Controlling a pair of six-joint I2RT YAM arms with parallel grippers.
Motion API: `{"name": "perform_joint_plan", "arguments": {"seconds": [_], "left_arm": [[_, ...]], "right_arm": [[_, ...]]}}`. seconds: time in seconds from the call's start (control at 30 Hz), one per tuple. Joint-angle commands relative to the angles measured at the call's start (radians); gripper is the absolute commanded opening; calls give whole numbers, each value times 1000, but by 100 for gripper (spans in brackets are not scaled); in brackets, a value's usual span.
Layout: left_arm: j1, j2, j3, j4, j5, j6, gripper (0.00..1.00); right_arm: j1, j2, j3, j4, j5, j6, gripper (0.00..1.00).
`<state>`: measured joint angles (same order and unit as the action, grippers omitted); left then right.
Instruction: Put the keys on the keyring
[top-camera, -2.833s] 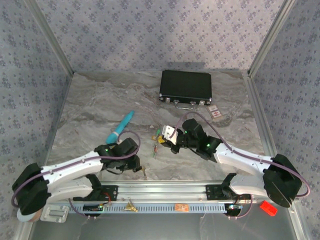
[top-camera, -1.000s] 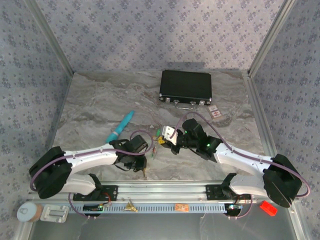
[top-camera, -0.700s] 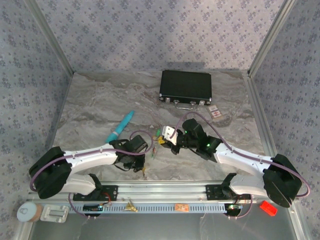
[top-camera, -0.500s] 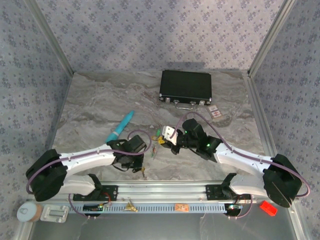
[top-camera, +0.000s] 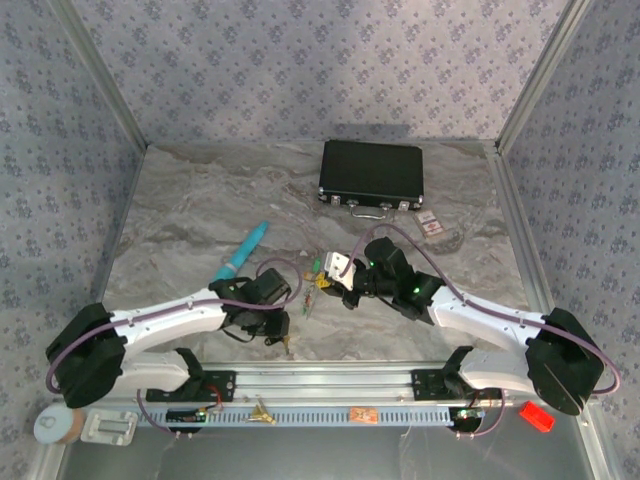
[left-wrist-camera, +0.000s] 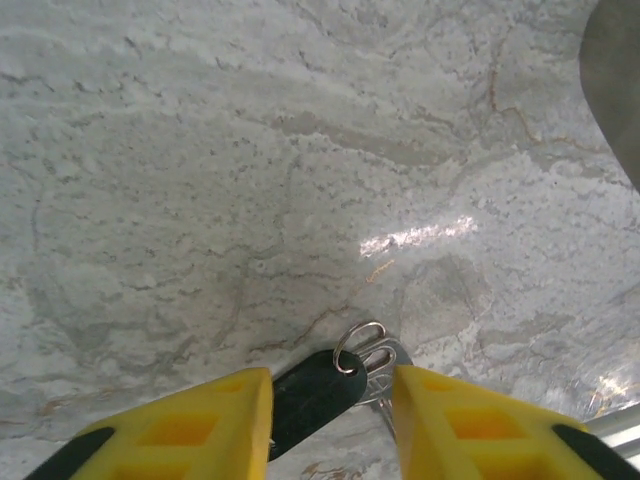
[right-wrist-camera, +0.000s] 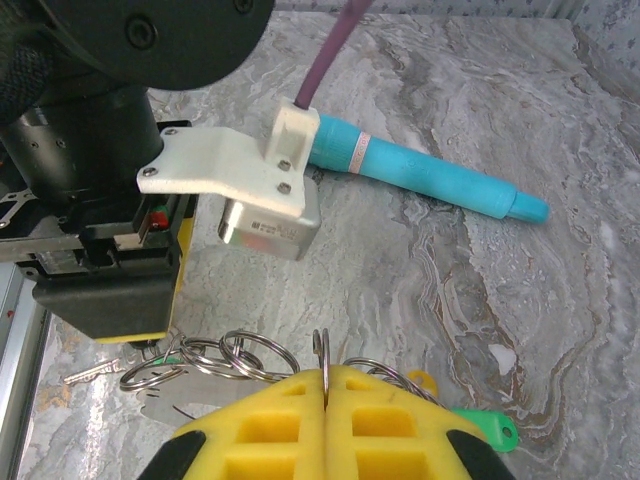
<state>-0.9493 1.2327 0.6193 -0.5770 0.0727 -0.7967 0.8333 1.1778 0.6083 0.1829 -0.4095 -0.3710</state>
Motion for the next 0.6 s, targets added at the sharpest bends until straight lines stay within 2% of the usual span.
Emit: {"name": "perform_joint_plan", "arguments": {"seconds": [0.0,0.1,0.2,0.57], "left_arm": [[0,41,47,-28,20,49,43],[-17,81,60,-43,8,53,51],[-38,116,78,-65,-19,50,52],[-56,175,104,-203,-174,18,40]], "right_arm": [[-1,-17,15,-28,-26,8,0],[-2,-16,15,-28,-26,8,0],[-1,-12,13,-25,-28,8,0],[-3,-10,15,-23,-32,6,0]]}}
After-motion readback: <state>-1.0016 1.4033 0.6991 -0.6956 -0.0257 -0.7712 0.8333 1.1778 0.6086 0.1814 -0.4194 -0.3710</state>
